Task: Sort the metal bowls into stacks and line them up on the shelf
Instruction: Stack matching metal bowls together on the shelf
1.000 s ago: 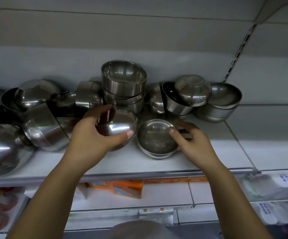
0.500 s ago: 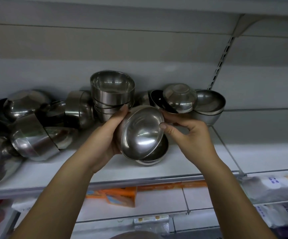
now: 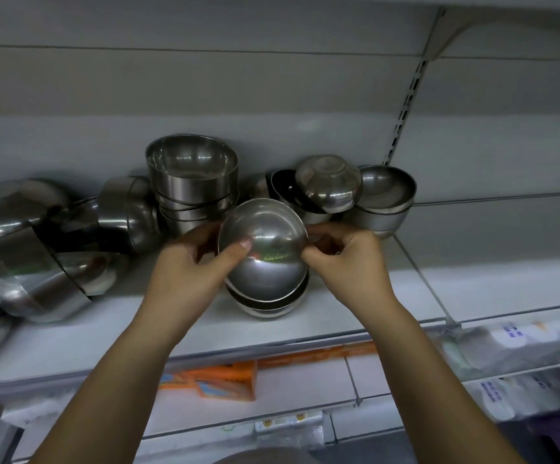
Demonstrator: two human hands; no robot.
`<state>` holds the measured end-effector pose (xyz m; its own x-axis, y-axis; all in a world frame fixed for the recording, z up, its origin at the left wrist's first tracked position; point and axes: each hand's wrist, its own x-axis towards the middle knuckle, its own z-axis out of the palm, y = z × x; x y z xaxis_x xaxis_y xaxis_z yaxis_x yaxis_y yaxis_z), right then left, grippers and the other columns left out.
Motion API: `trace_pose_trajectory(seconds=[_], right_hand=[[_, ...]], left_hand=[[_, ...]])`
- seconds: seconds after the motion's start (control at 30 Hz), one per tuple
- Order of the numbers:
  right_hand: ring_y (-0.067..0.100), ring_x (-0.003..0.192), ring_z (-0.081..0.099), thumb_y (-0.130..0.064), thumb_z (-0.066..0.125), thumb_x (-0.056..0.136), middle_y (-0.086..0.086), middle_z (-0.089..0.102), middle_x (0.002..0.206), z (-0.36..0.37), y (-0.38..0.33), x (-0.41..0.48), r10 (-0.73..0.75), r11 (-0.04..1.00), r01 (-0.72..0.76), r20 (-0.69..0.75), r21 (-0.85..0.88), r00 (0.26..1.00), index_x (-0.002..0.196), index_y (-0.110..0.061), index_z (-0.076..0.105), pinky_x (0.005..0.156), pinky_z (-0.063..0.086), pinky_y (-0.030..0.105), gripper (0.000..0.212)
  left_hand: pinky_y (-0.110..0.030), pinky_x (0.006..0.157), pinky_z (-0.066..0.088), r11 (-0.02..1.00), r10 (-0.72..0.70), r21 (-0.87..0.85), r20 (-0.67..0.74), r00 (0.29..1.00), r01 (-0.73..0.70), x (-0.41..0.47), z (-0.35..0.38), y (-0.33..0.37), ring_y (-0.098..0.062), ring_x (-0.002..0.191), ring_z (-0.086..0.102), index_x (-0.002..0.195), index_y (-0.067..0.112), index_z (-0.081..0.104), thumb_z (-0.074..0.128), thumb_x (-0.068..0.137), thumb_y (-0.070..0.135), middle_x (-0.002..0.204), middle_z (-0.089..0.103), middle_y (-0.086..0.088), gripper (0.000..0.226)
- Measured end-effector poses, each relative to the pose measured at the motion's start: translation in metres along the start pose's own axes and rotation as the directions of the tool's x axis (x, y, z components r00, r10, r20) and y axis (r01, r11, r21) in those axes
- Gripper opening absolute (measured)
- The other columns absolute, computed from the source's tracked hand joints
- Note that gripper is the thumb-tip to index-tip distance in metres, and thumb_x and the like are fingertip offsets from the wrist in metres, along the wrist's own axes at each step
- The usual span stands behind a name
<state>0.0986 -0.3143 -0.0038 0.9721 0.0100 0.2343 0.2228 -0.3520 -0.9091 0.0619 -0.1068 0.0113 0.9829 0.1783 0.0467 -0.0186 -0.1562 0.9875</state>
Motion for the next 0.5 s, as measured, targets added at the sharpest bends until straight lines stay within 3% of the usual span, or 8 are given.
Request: trace_pose_trajectory(seconds=[0.07, 0.13, 0.17, 0.23, 0.3, 0.4, 0.5], right_hand=[[-0.004, 0.057, 0.057, -0.009, 0.073, 0.081, -0.023, 0.063, 0.057, 0.001, 0.005, 0.002, 0.037, 0.999, -0.037, 0.002, -0.033, 0.999, 0.087, -0.032, 0.076, 0.059, 0.042, 0.01, 0.024], [-0.004, 0.056, 0.056, -0.011, 0.073, 0.081, -0.023, 0.062, 0.055, 0.0, 0.01, 0.004, 0.062, 0.996, -0.062, 0.007, -0.068, 0.998, 0.087, -0.03, 0.077, 0.058, 0.041, 0.01, 0.021], [-0.004, 0.056, 0.056, -0.011, 0.073, 0.081, -0.021, 0.063, 0.056, 0.0, 0.011, 0.004, 0.072, 0.994, -0.071, 0.012, -0.078, 0.997, 0.087, -0.03, 0.078, 0.058, 0.041, 0.009, 0.02], [-0.004, 0.058, 0.056, -0.011, 0.073, 0.082, -0.016, 0.066, 0.06, -0.001, 0.013, 0.005, 0.081, 0.993, -0.078, 0.023, -0.089, 0.996, 0.083, -0.034, 0.076, 0.059, 0.044, 0.011, 0.023], [0.002, 0.061, 0.058, -0.012, 0.072, 0.083, -0.006, 0.07, 0.066, -0.002, 0.017, 0.005, 0.082, 0.99, -0.078, 0.035, -0.114, 0.996, 0.081, -0.035, 0.074, 0.063, 0.047, 0.016, 0.023], [0.014, 0.077, 0.068, -0.016, 0.073, 0.085, 0.0, 0.074, 0.079, -0.002, 0.024, 0.006, 0.128, 0.984, -0.12, 0.052, -0.133, 0.99, 0.094, -0.024, 0.078, 0.072, 0.054, 0.023, 0.012], [0.02, 0.082, 0.068, -0.018, 0.074, 0.086, 0.004, 0.075, 0.085, -0.001, 0.03, 0.007, 0.147, 0.979, -0.136, 0.064, -0.154, 0.987, 0.101, -0.021, 0.078, 0.077, 0.056, 0.028, 0.016]], left_hand=[[-0.012, 0.084, 0.048, 0.997, 0.039, 0.066, -0.092, 0.995, -0.033, 0.003, 0.01, -0.009, 0.005, 0.094, 0.068, 0.101, 0.03, 0.075, 0.067, 0.096, 0.031, 0.09, 0.076, 0.019, 0.01], [-0.003, 0.073, 0.042, 0.976, 0.103, 0.202, -0.124, 0.987, -0.076, 0.005, 0.017, -0.013, 0.014, 0.082, 0.062, 0.098, 0.032, 0.07, 0.054, 0.103, 0.036, 0.086, 0.068, 0.024, 0.017], [-0.008, 0.072, 0.042, 0.957, 0.121, 0.279, -0.121, 0.985, -0.083, 0.006, 0.019, -0.016, 0.009, 0.081, 0.062, 0.097, 0.032, 0.068, 0.049, 0.105, 0.039, 0.086, 0.068, 0.018, 0.022], [-0.026, 0.074, 0.04, 0.912, 0.124, 0.405, -0.117, 0.985, -0.066, 0.011, 0.022, -0.024, -0.019, 0.09, 0.063, 0.096, 0.023, 0.067, 0.043, 0.106, 0.041, 0.092, 0.07, -0.002, 0.032], [-0.031, 0.076, 0.037, 0.878, 0.103, 0.478, -0.114, 0.988, -0.036, 0.017, 0.023, -0.03, -0.034, 0.096, 0.06, 0.101, 0.015, 0.068, 0.041, 0.107, 0.04, 0.1, 0.069, -0.013, 0.038], [-0.03, 0.077, 0.036, 0.867, 0.055, 0.498, -0.115, 0.992, 0.01, 0.021, 0.025, -0.032, -0.032, 0.093, 0.058, 0.102, 0.014, 0.068, 0.04, 0.107, 0.039, 0.098, 0.067, -0.011, 0.038], [-0.029, 0.074, 0.033, 0.866, -0.001, 0.496, -0.117, 0.993, 0.059, 0.025, 0.025, -0.036, -0.026, 0.084, 0.053, 0.087, 0.019, 0.063, 0.041, 0.107, 0.038, 0.082, 0.06, -0.004, 0.034]])
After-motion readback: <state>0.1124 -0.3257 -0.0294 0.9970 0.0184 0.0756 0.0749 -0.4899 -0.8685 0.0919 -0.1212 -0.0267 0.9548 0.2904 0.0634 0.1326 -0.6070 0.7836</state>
